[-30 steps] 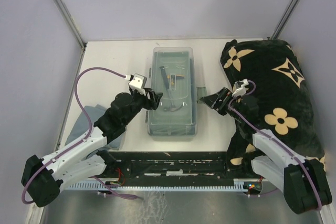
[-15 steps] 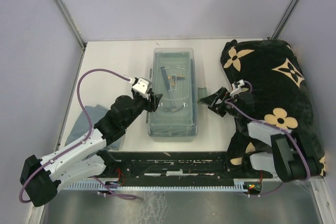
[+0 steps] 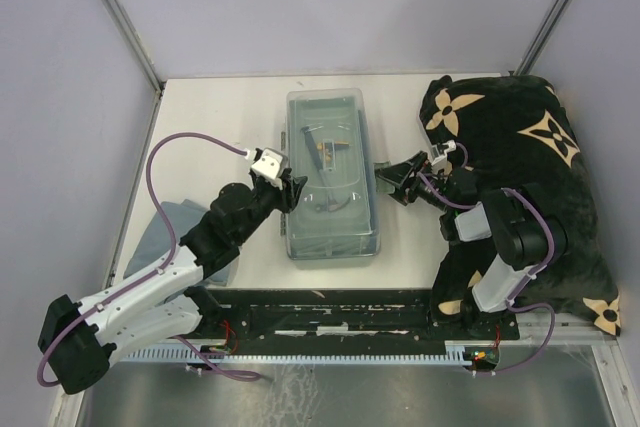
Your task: Pack the tool kit
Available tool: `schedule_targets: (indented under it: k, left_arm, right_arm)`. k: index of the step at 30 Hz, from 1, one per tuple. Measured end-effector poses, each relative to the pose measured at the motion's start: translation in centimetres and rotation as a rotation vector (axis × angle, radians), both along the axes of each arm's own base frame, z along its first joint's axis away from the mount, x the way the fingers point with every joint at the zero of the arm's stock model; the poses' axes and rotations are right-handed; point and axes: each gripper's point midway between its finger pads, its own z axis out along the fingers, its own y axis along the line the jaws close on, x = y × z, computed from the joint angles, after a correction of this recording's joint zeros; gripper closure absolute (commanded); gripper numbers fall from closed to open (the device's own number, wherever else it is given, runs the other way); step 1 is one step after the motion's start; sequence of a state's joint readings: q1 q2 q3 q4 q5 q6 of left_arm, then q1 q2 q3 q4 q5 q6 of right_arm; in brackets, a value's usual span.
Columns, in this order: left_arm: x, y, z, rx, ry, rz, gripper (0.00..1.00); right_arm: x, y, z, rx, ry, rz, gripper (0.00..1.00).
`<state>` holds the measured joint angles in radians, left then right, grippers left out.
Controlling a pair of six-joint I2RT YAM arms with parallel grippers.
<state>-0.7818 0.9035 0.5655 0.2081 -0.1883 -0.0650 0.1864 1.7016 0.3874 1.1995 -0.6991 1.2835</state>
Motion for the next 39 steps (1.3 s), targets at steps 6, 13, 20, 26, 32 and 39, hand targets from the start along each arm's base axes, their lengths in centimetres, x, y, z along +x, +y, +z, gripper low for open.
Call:
schedule_targets:
  k: [6, 13, 20, 26, 32, 39]
  left_arm:
    - [0.3, 0.2, 0.0, -0.005, 0.007, 0.006, 0.61]
    - [0.6, 0.6, 0.1, -0.045, 0.041, 0.008, 0.56]
    - [0.8, 0.4, 0.3, -0.1, 0.07, -0.042, 0.42]
    - [2.7, 1.3, 0.3, -0.12, 0.06, 0.008, 0.41]
    - [3.4, 1.5, 0.3, -0.125, 0.054, 0.022, 0.45]
    - [3.5, 1.6, 0.3, -0.128, 0.05, 0.025, 0.47]
  right_arm:
    - [0.2, 0.3, 1.8, 0.046, -0.063, 0.009, 0.04]
    - [-0.1, 0.2, 2.3, 0.048, -0.072, 0.0, 0.06]
    - [-1.7, 0.9, 2.6, 0.058, -0.066, -0.032, 0.09]
    - [-3.1, 3.3, 2.5, 0.023, -0.056, -0.008, 0.09]
    - [-4.0, 3.5, 2.9, -0.023, -0.066, -0.002, 0.09]
    - [-5.0, 3.5, 3.4, -0.072, -0.085, 0.0, 0.12]
